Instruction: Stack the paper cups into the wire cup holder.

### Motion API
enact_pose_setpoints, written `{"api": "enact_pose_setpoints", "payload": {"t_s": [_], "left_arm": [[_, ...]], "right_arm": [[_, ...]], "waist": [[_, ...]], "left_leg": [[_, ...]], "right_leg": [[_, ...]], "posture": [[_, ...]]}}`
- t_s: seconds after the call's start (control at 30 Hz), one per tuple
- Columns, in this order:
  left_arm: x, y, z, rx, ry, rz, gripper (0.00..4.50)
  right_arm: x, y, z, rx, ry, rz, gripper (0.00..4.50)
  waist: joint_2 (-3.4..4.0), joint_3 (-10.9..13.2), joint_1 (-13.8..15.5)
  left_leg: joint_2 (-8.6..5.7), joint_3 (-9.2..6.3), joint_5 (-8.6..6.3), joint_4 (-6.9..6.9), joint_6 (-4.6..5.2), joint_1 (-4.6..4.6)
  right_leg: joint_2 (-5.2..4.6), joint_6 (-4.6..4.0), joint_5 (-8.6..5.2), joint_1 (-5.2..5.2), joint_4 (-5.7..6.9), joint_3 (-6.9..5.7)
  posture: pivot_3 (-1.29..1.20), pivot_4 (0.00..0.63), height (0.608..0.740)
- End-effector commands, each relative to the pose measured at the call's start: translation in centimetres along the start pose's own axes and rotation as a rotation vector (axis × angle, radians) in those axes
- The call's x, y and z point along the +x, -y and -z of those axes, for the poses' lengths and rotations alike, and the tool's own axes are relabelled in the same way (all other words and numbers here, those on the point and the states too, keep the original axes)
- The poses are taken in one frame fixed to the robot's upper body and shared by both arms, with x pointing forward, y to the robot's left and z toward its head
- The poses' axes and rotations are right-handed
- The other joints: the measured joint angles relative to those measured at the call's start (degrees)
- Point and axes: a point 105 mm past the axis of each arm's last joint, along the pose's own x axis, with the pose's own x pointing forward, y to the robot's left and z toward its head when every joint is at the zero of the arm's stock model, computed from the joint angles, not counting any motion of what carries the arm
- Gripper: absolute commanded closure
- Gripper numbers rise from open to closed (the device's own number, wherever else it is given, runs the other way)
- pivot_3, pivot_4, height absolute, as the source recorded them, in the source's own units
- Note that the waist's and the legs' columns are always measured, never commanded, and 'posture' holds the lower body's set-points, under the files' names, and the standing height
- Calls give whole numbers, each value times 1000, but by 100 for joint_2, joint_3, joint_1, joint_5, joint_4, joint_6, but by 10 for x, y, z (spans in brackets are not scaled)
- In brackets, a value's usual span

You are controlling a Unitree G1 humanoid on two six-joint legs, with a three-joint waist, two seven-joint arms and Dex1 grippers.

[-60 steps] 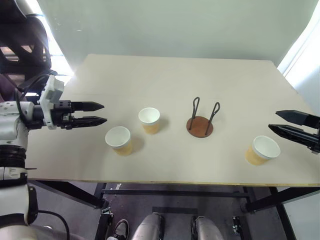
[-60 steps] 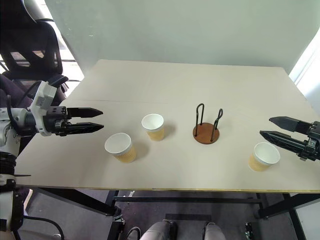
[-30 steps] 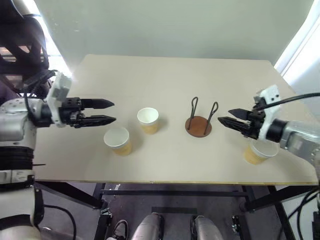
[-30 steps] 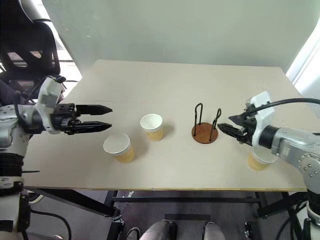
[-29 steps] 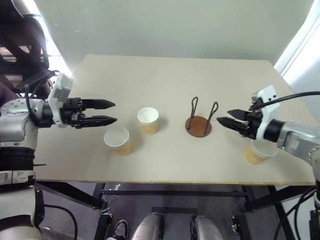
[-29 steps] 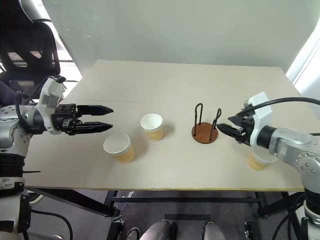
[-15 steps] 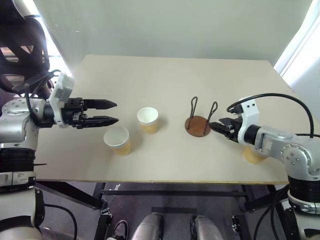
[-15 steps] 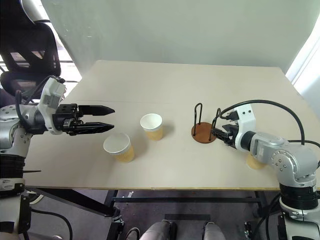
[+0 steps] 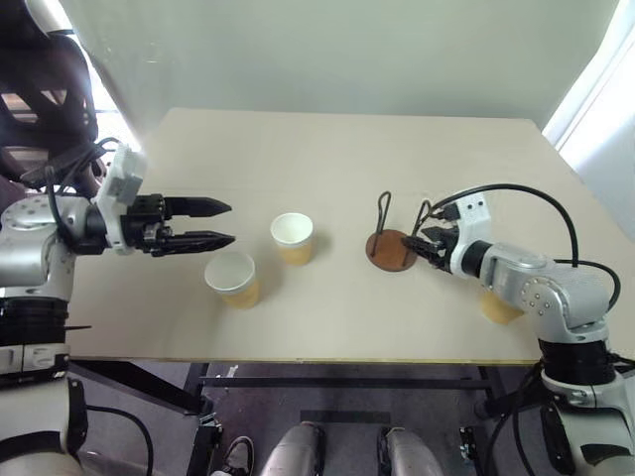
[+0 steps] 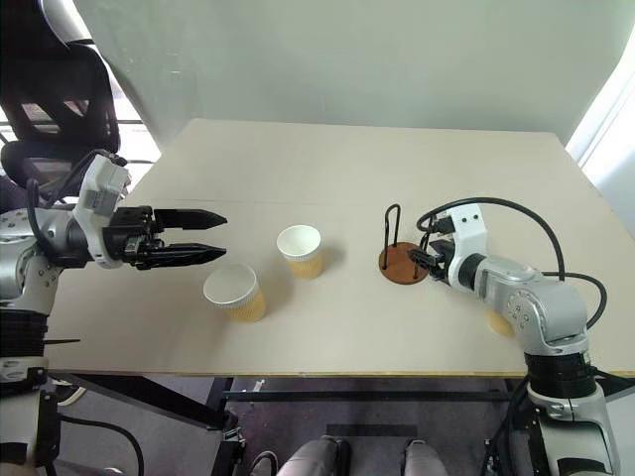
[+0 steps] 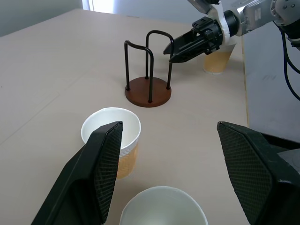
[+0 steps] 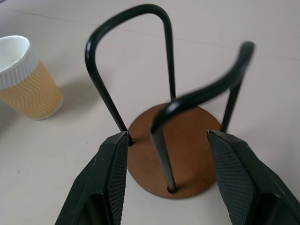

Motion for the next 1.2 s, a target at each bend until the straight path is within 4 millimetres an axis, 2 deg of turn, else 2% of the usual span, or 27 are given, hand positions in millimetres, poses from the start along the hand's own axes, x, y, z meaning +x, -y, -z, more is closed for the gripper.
{"api": "enact_pose_setpoints", "payload": {"t_s": [0.03, 0.1, 0.13, 0.2, 0.37, 0.53, 0.67, 0.77, 0.9, 1.03, 1.2], "left_arm": [[-7, 2, -14, 53, 14, -15, 1074], [-8, 3, -14, 54, 14, -17, 1074], [-8, 3, -15, 54, 13, -18, 1023], [-8, 3, -15, 55, 12, -19, 1023], [-8, 3, -16, 56, 8, -14, 1023], [-15, 6, -15, 60, -30, 1, 1023], [-18, 4, -17, 61, -40, -5, 1023], [-16, 3, -15, 58, -44, -2, 1023], [-14, 4, -14, 56, -44, 9, 1023], [-12, 4, -15, 55, -48, 19, 1023], [-11, 4, -15, 55, -54, 28, 1023]], "right_arm": [[1, -4, -14, -28, 55, -12, 1796], [2, -8, -15, -29, 60, -24, 1796], [4, -9, -15, -29, 60, -28, 2175], [5, -11, -14, -29, 61, -31, 2651], [7, -16, -15, -33, 66, -49, 4453], [-5, -28, -17, -84, 60, -143, 4483], [-25, -61, -20, -174, 76, -338, 4483], [-38, -86, -15, -221, 57, -474, 4483], [-46, -104, -5, -249, 26, -552, 4483], [-50, -115, 6, -266, -8, -599, 4483], [-47, -111, 14, -293, -50, -566, 4483]], "waist": [[0, 0, -1], [0, 0, -1], [0, 0, -1], [0, 0, -2], [0, 0, -2], [-3, -1, -2], [-3, -1, 2], [-4, -2, -11], [-6, -3, -17], [-6, -3, -15], [-7, -3, -14]], "left_leg": [[0, 0, 0, 0, 0, 0], [0, 1, -1, 0, -1, 0], [0, 0, -1, -1, -1, 0], [1, 0, -1, -2, -2, 0], [1, 0, -1, -3, -3, 0], [2, 0, -1, -7, -6, -2], [2, 0, -4, -14, -11, -6], [5, 1, -3, -26, -16, -5], [8, 0, 5, -40, -28, 2], [8, -1, 11, -41, -28, 2], [8, -1, 18, -41, -28, 2]], "right_leg": [[0, 0, 0, 0, 0, 0], [0, -2, 0, 0, -1, 0], [0, -3, 0, -1, -1, 0], [0, -4, 0, -2, 0, 0], [0, -6, 0, -2, -1, 0], [0, -14, 0, -6, -2, -2], [0, -25, -7, -8, -4, -5], [1, -28, -10, -12, -5, -5], [3, -34, -14, -13, -4, -6], [3, -34, -13, -15, -2, -6], [3, -43, -7, -14, -1, -4]], "posture": [[0, 150, 740], [0, 150, 740], [0, 150, 740], [0, 150, 740], [0, 150, 740], [0, 150, 740], [0, 150, 740], [0, 150, 740], [0, 150, 740], [0, 150, 740], [0, 150, 740]]}}
